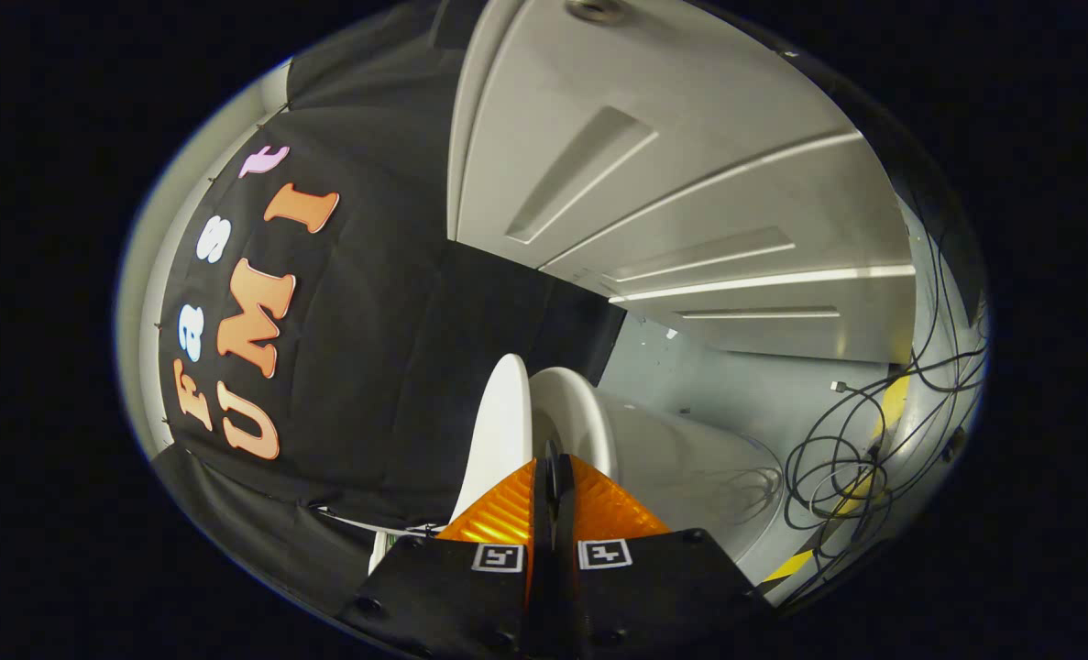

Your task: Open the toilet lid.

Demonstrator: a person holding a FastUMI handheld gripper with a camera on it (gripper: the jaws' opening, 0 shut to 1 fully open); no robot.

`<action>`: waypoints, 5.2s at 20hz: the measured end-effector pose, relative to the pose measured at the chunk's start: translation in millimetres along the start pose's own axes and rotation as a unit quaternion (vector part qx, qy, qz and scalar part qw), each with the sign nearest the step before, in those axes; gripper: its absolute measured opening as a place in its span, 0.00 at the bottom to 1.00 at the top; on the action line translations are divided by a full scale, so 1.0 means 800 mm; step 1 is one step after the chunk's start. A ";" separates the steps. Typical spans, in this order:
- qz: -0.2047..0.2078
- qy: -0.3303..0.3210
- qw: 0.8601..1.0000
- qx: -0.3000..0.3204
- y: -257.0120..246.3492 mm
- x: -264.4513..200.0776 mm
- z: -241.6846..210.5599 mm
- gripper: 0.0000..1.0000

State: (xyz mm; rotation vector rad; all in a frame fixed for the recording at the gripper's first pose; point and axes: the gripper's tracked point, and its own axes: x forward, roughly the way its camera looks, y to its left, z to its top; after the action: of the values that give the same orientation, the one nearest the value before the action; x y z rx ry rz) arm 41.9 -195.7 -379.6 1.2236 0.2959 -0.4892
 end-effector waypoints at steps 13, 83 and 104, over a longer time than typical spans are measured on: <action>0.035 -0.012 0.989 -0.141 0.197 -0.058 -0.009 0.08; 0.180 -0.181 0.760 -0.598 0.748 -0.262 -0.242 0.98; 0.126 -0.136 0.775 -0.604 0.517 -0.217 -0.029 0.98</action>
State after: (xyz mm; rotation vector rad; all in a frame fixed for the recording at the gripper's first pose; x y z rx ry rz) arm 104.0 -33.5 35.0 -0.0917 0.1311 -0.1430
